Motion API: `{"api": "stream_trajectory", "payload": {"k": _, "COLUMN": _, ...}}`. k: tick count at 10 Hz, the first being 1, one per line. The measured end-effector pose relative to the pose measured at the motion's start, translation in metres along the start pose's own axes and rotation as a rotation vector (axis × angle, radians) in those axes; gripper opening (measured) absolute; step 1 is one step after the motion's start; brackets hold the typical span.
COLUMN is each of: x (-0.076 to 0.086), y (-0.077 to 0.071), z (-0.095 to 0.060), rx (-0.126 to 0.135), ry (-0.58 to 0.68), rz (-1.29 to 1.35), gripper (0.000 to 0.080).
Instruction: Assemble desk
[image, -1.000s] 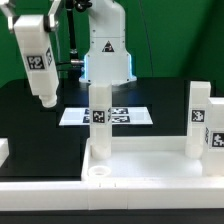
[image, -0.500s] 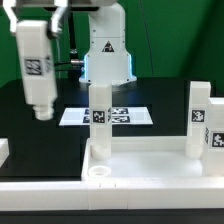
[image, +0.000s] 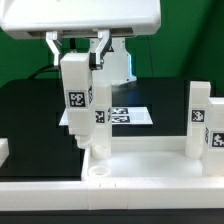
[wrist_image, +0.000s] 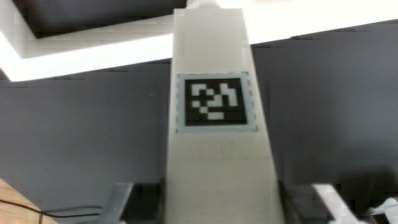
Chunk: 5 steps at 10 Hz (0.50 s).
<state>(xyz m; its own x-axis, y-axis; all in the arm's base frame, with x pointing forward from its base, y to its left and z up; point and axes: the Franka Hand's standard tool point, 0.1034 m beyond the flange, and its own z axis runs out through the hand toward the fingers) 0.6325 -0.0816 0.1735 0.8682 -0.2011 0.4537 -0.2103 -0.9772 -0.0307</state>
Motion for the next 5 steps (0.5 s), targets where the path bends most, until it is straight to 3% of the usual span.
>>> {"api": "stream_trajectory", "payload": {"k": 3, "x": -0.001, "y": -0.001, "z": 0.001, "rx": -0.003, "ry": 0.007, "rz": -0.003, "gripper": 0.0291}}
{"api": "stream_trajectory", "payload": {"k": 5, "x": -0.004, "y": -0.013, "z": 0.003, "rx": 0.002, "ry": 0.028, "rz": -0.012, "gripper": 0.0291}}
